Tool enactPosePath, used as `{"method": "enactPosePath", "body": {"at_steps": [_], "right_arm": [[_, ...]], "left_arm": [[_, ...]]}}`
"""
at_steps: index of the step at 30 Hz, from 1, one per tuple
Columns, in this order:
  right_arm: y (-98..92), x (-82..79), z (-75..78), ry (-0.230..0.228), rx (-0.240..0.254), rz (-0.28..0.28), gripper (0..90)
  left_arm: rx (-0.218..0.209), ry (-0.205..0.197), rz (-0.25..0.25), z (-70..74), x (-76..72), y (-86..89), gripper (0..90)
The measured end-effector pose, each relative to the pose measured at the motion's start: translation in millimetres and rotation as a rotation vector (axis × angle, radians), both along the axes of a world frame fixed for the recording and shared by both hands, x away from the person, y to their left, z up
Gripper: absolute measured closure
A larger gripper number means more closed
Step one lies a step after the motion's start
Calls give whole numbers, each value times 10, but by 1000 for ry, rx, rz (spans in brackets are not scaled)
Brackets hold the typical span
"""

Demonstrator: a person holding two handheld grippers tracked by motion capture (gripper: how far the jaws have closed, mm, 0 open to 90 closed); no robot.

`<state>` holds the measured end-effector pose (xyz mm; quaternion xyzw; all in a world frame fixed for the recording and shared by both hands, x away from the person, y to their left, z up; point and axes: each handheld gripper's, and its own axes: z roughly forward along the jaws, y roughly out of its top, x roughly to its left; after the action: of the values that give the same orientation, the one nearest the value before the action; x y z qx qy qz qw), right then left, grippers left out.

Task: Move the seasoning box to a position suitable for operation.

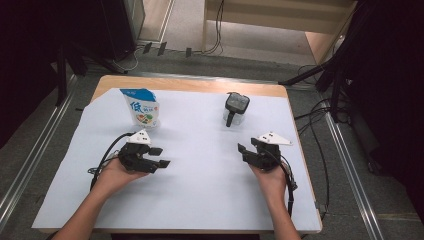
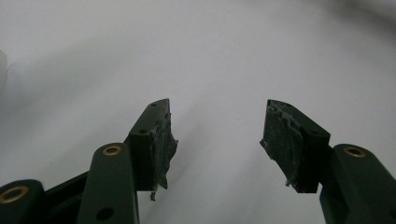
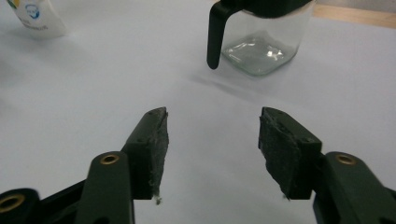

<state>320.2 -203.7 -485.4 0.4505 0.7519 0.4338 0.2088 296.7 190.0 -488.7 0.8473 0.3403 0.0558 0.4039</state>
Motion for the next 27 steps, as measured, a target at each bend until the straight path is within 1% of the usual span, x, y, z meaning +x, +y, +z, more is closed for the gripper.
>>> {"method": "enactPosePath", "body": {"at_steps": [2,4,8,9,10,11,12,13,14,15,16,17,18,19,20,21,22,23,24,25,27], "right_arm": [[4,1,5,-6,7,-2,495],[18,21,9,-12,11,-10,523],[62,141,9,13,30,-27,559],[91,207,-6,33,36,-37,551],[91,207,-6,33,36,-37,551],[135,266,-18,45,20,-40,568],[162,289,-23,48,18,-36,593],[162,289,-23,48,18,-36,593],[212,333,-29,51,7,-32,685],[212,333,-29,51,7,-32,685],[234,359,-31,57,6,-29,714],[260,394,-32,75,5,-28,740],[324,453,-38,77,3,-9,811],[324,453,-38,77,3,-9,811],[363,476,-39,65,-5,-3,858],[404,507,-42,59,-11,2,881],[484,581,-52,48,-25,1,900],[484,581,-52,48,-25,1,900],[563,667,-71,47,-26,-3,900],[601,706,-77,50,-25,-4,900],[637,738,-77,47,-20,-4,900]], "left_arm": [[-4,3,0,3,0,4,427],[-5,2,-1,11,-1,13,426],[-7,7,-8,17,-13,9,425],[-9,6,-8,18,-15,7,424],[-9,6,-8,18,-15,7,424],[-11,4,-6,19,-15,6,424],[-7,4,-10,16,-15,4,425],[-7,4,-10,16,-15,4,425],[-1,6,-10,14,-11,7,425],[-1,6,-10,14,-11,7,426],[-2,4,-10,14,-10,9,426],[-2,3,-7,17,-11,11,427],[-6,1,-3,20,-14,15,428],[-6,1,-3,20,-14,15,428],[-3,-3,0,20,-19,15,428],[0,0,-3,22,-21,20,429],[1,-1,-4,21,-22,24,430],[3,0,-4,19,-25,25,430],[5,1,-1,10,-29,24,430],[7,3,-2,9,-32,26,430],[6,7,-6,9,-36,26,430]]}}
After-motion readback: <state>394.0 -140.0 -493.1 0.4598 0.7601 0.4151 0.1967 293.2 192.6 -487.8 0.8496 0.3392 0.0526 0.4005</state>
